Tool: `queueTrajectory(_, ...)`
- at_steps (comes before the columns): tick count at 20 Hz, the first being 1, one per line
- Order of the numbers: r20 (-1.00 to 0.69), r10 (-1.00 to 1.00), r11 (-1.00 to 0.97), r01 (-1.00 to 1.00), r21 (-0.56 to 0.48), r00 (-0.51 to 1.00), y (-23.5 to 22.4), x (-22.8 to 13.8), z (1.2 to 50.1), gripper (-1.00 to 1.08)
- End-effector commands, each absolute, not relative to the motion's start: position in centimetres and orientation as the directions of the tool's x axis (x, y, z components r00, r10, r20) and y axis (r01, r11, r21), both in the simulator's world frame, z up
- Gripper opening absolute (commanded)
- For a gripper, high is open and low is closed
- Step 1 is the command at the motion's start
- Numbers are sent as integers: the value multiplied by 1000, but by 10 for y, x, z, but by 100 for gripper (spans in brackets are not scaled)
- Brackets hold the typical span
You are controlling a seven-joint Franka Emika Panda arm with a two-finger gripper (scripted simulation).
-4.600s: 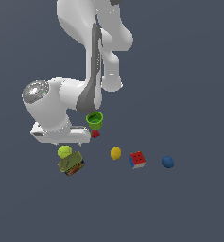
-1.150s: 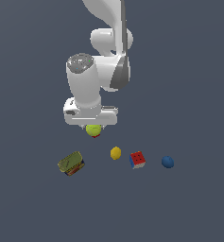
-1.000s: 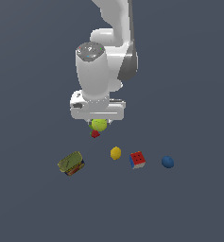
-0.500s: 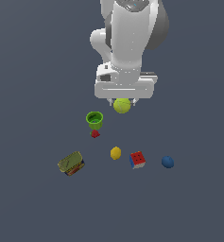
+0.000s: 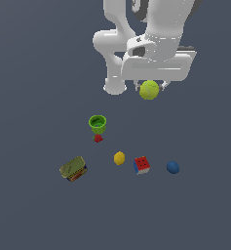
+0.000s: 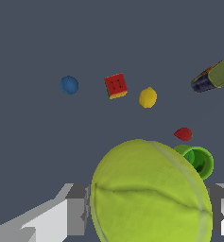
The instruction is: Pick up a designated object from a clutter of objects.
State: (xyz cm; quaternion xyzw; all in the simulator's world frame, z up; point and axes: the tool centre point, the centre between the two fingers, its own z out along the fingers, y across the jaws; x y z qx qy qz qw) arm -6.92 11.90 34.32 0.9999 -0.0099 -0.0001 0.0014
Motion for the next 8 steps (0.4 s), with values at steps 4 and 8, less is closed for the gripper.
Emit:
queueTrajectory(4,0,-21,-1000,-21,1,1000,142,-74,363,-100)
queueTrajectory(8,0,-21,-1000,-21,1,1000,146,-75,367,-100)
